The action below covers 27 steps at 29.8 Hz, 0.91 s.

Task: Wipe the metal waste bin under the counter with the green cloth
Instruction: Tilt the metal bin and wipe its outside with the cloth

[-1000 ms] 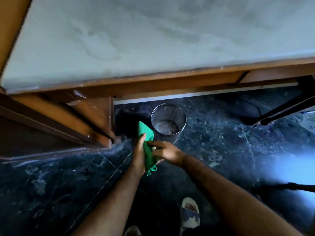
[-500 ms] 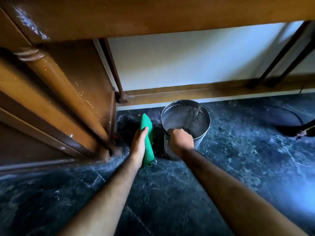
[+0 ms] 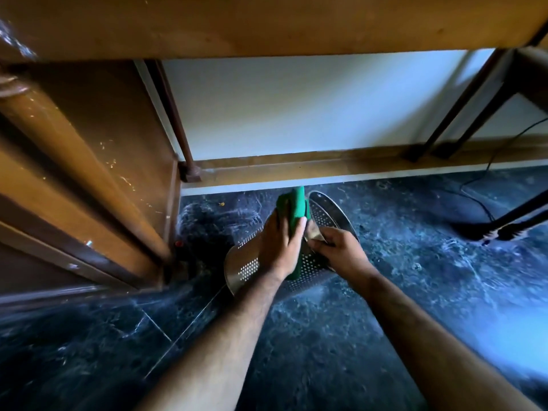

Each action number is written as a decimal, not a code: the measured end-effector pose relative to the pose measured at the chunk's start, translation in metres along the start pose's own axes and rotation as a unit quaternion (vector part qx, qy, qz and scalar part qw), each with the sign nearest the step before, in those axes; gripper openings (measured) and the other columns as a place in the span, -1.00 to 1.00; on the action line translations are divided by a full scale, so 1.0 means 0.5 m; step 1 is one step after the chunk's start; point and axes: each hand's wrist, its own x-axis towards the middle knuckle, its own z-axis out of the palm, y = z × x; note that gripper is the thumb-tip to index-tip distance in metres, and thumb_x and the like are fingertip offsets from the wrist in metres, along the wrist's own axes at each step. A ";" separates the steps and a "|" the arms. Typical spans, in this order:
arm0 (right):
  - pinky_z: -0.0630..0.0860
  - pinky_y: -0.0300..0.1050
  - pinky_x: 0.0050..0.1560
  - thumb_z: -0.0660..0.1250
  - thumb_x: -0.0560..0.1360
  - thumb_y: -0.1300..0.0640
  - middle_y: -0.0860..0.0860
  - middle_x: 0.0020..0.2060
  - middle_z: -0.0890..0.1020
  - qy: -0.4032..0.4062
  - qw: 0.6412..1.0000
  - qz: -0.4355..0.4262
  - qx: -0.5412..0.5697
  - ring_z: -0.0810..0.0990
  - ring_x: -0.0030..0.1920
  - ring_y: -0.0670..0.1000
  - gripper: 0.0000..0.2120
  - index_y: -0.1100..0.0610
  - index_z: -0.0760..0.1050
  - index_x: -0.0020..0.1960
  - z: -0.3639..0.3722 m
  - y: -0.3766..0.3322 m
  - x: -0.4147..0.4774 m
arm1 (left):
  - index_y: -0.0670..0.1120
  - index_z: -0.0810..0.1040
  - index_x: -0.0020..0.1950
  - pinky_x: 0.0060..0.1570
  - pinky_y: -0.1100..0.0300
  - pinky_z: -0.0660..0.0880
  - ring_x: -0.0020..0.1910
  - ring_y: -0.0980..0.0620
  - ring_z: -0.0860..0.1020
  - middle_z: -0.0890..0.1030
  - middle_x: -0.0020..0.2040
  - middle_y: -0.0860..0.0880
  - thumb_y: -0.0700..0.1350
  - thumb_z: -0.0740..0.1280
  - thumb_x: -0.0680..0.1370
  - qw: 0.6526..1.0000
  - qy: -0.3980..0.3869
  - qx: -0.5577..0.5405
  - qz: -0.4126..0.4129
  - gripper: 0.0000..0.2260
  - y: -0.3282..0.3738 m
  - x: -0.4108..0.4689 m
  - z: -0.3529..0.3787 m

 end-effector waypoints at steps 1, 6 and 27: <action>0.37 -0.26 -0.42 0.40 0.54 0.28 -0.14 -0.47 0.60 -0.006 0.997 0.025 0.070 0.47 -0.43 -0.16 -0.77 0.08 0.59 -0.27 -0.013 0.011 -0.009 | -0.10 0.24 0.59 0.30 -0.06 0.47 0.36 -0.17 0.48 0.45 0.46 -0.22 0.12 0.20 0.64 1.000 -0.002 0.022 -0.015 -0.43 -0.026 -0.012 0.005; 0.59 -0.22 -0.32 0.36 0.55 0.31 0.01 -0.25 0.75 -0.026 0.979 0.073 0.189 0.70 -0.25 -0.04 -0.85 0.12 0.65 -0.10 -0.053 0.056 -0.038 | -0.16 0.39 0.50 0.27 -0.07 0.46 0.31 -0.26 0.51 0.51 0.38 -0.29 0.14 0.21 0.63 0.971 0.026 0.130 -0.197 -0.47 -0.181 -0.051 -0.011; 0.54 -0.29 -0.32 0.42 0.49 0.34 -0.05 -0.29 0.73 -0.026 0.993 0.056 0.100 0.64 -0.31 -0.13 -0.88 0.15 0.66 -0.07 -0.060 0.063 -0.054 | -0.06 0.47 0.42 0.05 0.02 0.55 0.12 -0.21 0.62 0.63 0.23 -0.22 0.10 0.15 0.66 0.989 -0.030 0.052 -0.139 -0.60 -0.193 -0.075 -0.015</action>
